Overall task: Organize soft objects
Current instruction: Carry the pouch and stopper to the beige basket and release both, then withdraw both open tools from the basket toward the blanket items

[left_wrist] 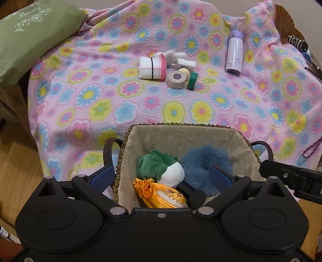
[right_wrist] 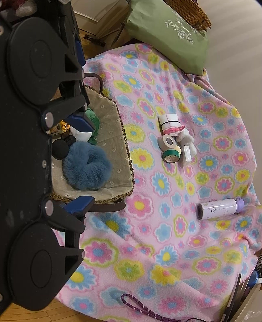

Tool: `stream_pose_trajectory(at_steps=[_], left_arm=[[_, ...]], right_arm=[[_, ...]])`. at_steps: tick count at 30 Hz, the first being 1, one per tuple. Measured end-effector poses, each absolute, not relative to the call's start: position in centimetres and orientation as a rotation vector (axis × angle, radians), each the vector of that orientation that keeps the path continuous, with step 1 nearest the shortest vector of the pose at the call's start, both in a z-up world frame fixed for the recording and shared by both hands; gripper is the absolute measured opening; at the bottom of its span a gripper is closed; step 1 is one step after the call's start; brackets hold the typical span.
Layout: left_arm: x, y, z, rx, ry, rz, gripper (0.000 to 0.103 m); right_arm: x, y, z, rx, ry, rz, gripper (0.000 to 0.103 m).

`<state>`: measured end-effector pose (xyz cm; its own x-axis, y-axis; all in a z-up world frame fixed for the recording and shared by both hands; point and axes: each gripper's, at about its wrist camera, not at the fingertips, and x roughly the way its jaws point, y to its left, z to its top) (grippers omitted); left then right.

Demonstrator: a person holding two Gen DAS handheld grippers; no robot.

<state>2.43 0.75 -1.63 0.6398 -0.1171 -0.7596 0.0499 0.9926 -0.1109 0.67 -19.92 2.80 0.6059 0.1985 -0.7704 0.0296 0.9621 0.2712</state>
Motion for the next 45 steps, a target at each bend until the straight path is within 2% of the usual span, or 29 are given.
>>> stream_pose_trajectory(at_steps=[19, 34, 45], left_arm=[[2.6, 0.9, -1.9, -0.087, 0.890, -0.086, 0.097], [5.5, 1.4, -1.3, -0.061, 0.858, -0.055, 0.097], [12.1, 2.7, -0.9, -0.048, 0.827, -0.053, 0.097]], right_arm=[[0.7, -19.9, 2.7, 0.262, 0.918, 0.102, 0.072], [3.7, -19.5, 4.0, 0.190, 0.753, 0.121, 0.095], [9.9, -19.8, 3.0, 0.196, 0.800, 0.101, 0.095]])
